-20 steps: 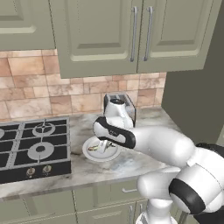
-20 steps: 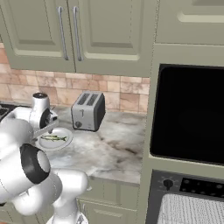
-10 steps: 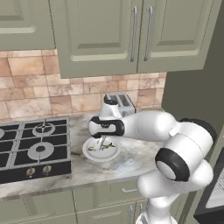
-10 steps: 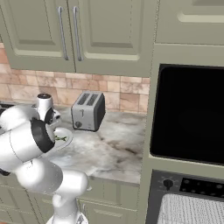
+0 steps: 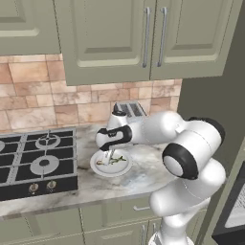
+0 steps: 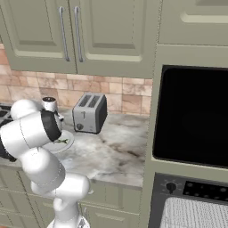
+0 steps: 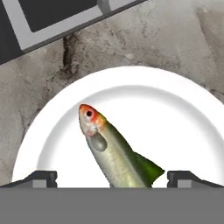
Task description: Place the fish on the top rack of the oven, and slide the tray back inside. Close the oven door.
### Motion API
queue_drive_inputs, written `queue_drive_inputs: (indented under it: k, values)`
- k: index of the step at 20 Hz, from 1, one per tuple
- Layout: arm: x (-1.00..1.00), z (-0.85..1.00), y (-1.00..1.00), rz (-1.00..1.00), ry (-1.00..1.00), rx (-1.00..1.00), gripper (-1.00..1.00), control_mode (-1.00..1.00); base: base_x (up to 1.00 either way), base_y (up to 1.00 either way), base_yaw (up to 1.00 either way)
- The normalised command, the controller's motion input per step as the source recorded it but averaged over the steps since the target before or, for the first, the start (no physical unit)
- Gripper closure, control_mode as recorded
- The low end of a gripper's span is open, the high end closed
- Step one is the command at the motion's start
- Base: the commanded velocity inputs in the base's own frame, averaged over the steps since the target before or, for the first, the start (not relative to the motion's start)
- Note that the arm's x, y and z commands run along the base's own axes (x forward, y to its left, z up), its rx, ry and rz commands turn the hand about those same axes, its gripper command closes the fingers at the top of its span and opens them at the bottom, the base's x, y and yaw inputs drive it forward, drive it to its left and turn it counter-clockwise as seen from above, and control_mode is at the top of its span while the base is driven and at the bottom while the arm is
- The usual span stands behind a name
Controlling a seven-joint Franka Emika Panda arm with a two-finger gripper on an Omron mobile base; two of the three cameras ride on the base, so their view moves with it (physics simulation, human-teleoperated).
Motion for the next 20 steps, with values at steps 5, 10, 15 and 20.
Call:
queue_drive_inputs:
  k: [5,10,15,20]
  values:
    - [0.11,-0.37,0.0,0.05,0.0,0.0,-1.0,-1.0,0.0,0.0,0.0]
    - [0.2,-0.41,0.0,0.06,0.0,0.0,-1.0,-1.0,0.0,0.0,0.0]
    - [0.13,-0.54,0.0,0.06,-0.01,0.0,1.0,-1.0,0.0,0.0,0.0]
    - [0.0,-0.05,0.0,0.0,-0.01,0.0,1.0,-1.0,0.0,0.0,0.0]
